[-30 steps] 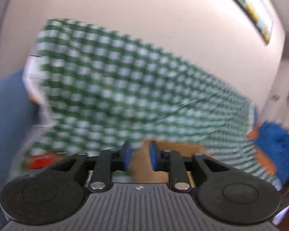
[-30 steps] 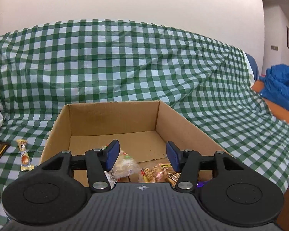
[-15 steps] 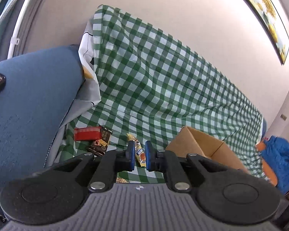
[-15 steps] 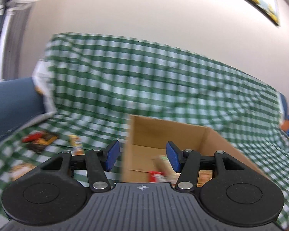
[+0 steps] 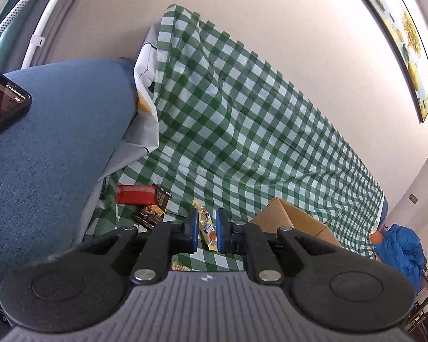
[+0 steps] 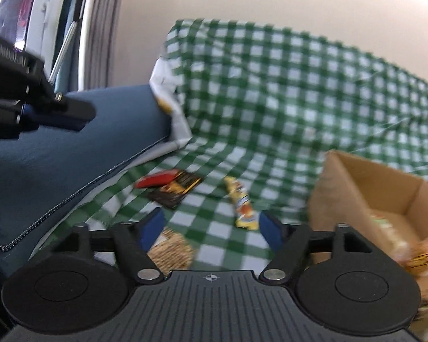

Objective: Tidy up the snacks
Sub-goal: 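Move both open tools back toward the nut cake and chocolate bar, then grasp the chocolate bar with the left tool while the right tool grasps the round nut cake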

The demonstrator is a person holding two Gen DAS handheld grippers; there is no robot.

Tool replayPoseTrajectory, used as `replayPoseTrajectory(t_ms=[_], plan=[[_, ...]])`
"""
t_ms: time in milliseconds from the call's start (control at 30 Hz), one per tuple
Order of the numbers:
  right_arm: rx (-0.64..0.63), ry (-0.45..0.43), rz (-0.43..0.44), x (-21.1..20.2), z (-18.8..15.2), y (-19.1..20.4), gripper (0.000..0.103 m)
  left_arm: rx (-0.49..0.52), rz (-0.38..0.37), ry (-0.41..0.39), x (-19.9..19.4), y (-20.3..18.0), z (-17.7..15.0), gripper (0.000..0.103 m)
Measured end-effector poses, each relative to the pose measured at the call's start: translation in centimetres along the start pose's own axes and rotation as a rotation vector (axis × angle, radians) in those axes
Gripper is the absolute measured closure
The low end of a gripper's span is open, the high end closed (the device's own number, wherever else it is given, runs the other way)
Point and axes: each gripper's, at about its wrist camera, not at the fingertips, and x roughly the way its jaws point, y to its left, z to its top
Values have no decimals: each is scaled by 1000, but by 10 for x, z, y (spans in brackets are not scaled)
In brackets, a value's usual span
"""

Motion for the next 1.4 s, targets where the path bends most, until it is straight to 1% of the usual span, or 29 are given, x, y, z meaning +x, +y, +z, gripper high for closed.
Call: replayPoseTrajectory(t_ms=[33, 100, 133, 167, 233, 300, 367, 533, 600, 667, 767, 867, 967, 1033, 1133, 1200, 1267, 1333, 1400], plan=[[1, 26, 20, 8, -1, 2, 12, -3, 1, 3, 1, 0, 0, 89], [12, 62, 48, 20, -4, 5, 10, -9, 7, 8, 4, 1, 0, 87], [22, 76, 56, 26, -4, 5, 8, -11, 10, 10, 5, 1, -1, 85], [37, 94, 68, 33, -4, 5, 4, -14, 14, 12, 6, 2, -1, 84], [72, 141, 103, 47, -5, 6, 1, -21, 18, 16, 7, 3, 0, 84], [87, 165, 119, 59, -7, 8, 1, -31, 23, 20, 7, 5, 0, 83], [93, 187, 137, 71, -8, 11, 1, -35, 28, 23, 8, 6, 0, 81], [87, 236, 175, 90, -12, 17, 1, -10, 50, 34, 10, 3, -1, 80], [63, 246, 173, 91, -14, 17, 12, -6, 54, 36, 11, 2, -2, 80], [75, 243, 181, 88, -14, 13, 16, -4, 58, 36, 11, 1, -2, 80], [72, 227, 177, 77, -11, 5, 18, 6, 60, 36, 10, 0, -3, 80], [63, 223, 148, 62, -2, -7, 18, 1, 58, 33, 9, 0, -4, 80], [47, 222, 130, 40, 10, -23, 18, -19, 49, 17, 5, 1, -4, 80], [31, 224, 133, 18, 14, -35, 17, -35, 33, 6, 2, 2, -4, 80], [-6, 234, 150, -11, 4, -46, 17, -47, 19, 8, 2, 2, -4, 80], [-15, 251, 141, -21, -6, -49, 17, -39, 23, 28, 8, -1, -3, 80], [-15, 248, 148, -25, -8, -50, 17, -23, 31, 67, 16, -3, -4, 80], [-18, 239, 153, -25, -10, -50, 17, 4, 50, 118, 27, -7, -4, 80], [-31, 261, 149, -20, -15, -49, 17, 38, 76, 142, 35, -9, -5, 80]])
